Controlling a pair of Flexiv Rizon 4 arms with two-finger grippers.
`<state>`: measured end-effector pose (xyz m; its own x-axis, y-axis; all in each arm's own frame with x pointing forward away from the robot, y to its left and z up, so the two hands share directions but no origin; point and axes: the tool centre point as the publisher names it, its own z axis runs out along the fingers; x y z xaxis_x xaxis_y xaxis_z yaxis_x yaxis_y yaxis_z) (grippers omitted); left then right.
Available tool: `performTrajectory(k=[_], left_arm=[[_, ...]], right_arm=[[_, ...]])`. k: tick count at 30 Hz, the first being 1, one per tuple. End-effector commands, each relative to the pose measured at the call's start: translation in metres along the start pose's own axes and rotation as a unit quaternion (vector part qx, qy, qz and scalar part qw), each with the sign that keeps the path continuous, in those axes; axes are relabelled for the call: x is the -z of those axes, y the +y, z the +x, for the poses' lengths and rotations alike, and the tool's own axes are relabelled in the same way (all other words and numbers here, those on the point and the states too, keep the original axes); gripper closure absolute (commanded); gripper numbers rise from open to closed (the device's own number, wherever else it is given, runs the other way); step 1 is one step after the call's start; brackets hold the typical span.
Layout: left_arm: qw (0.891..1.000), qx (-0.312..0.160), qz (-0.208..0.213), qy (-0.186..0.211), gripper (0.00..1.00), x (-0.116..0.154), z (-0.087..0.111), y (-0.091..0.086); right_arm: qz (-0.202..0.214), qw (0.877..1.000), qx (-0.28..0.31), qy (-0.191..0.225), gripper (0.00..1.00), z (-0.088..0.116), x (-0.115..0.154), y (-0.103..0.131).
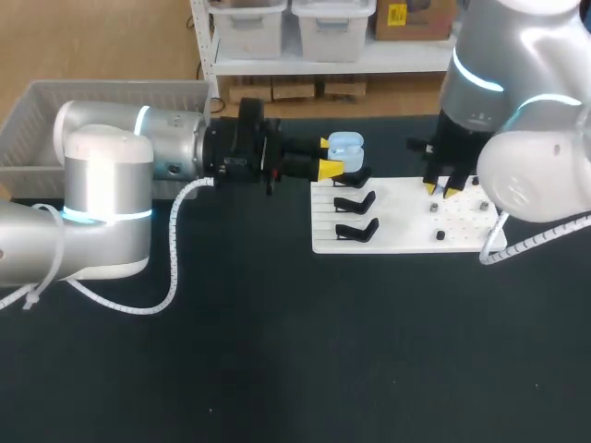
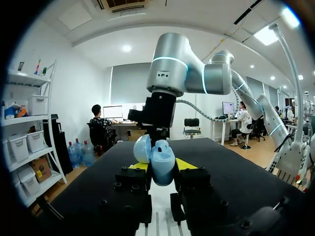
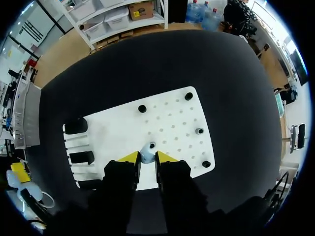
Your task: Pick up each earbud case from the left stands, insert the matching earbuds, close the lid, and place the case in the box.
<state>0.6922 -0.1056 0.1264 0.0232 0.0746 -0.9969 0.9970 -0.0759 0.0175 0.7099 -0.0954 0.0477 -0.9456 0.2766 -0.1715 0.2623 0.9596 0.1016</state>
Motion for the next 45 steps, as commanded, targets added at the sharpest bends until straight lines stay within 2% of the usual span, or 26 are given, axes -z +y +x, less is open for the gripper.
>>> performTrajectory(k=[1, 8, 15, 19, 28, 45], left_arm=[[1.000, -0.002, -0.003, -0.001, 1.00, 0.000, 0.001, -0.002], [1.000, -0.002, -0.003, -0.001, 1.00, 0.000, 0.001, -0.002], [1.000, -0.002, -0.003, -0.001, 1.00, 0.000, 0.001, -0.002], [1.000, -0.002, -0.003, -0.001, 1.00, 0.000, 0.001, -0.002], [1.000, -0.002, -0.003, -0.001, 1.00, 0.000, 0.001, -0.002], [1.000, -0.002, -0.003, -0.001, 1.00, 0.000, 0.001, -0.002]], right_arm=[[-0.017, 1.000, 0.010, -0.021, 1.00, 0.012, 0.054, -0.005], [-0.052, 0.996, 0.074, -0.018, 1.00, 0.014, 0.138, 0.023], [-0.068, 0.988, 0.136, 0.004, 1.00, 0.028, 0.179, 0.052], [-0.063, 0.983, 0.171, 0.002, 1.00, 0.039, 0.185, 0.069], [-0.050, 0.972, 0.232, 0.002, 1.00, 0.061, 0.181, 0.106], [-0.050, 0.971, 0.235, 0.008, 1.00, 0.063, 0.177, 0.109]])
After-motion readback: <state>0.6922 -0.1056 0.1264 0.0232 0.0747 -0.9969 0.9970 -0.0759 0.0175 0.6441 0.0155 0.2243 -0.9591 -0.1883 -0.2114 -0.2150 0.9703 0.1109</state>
